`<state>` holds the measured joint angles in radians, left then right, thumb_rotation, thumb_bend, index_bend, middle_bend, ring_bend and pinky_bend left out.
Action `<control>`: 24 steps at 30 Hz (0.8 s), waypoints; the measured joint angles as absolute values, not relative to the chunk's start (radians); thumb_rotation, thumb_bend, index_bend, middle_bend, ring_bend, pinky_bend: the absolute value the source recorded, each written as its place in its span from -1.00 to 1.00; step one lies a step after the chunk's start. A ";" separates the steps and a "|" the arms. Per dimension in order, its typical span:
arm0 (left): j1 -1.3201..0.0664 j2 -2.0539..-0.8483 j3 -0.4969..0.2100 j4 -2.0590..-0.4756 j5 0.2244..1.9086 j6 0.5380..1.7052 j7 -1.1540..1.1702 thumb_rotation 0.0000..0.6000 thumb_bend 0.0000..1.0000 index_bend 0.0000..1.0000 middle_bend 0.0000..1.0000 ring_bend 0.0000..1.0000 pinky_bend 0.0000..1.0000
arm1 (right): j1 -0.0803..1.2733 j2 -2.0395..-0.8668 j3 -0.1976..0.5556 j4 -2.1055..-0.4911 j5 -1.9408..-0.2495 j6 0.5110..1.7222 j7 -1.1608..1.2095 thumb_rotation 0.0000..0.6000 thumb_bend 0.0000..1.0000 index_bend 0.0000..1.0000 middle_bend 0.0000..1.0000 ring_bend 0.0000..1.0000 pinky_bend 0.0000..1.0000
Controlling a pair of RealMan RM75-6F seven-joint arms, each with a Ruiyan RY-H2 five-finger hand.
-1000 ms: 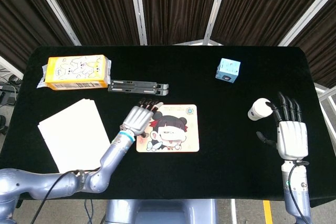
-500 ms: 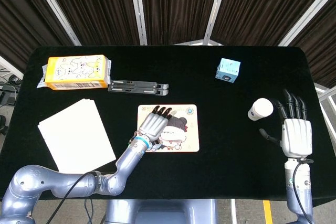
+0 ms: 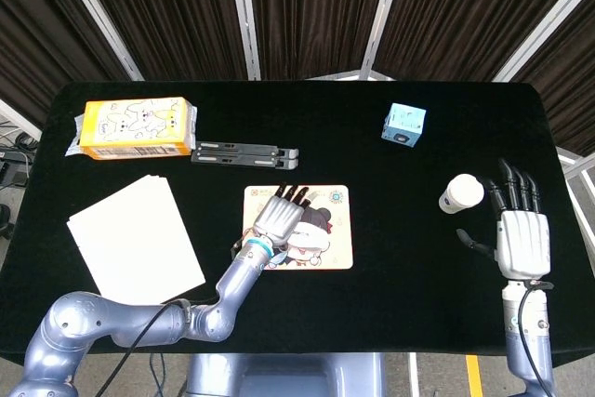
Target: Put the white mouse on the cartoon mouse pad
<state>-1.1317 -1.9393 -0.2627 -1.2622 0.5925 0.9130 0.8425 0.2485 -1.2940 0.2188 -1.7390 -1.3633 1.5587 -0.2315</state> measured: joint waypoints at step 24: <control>-1.213 -2.039 -0.294 -0.992 0.602 0.853 0.846 1.00 -0.67 -0.99 -1.00 -1.00 -1.00 | 0.236 -1.287 0.207 -1.778 -1.407 1.554 -0.226 1.00 -0.82 -0.61 -1.00 -1.00 -1.00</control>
<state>-1.2133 -2.0388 -0.2940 -0.9923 0.6017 0.8530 0.8464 0.2357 -1.2866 0.2073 -1.7776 -1.4071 1.5538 -0.2257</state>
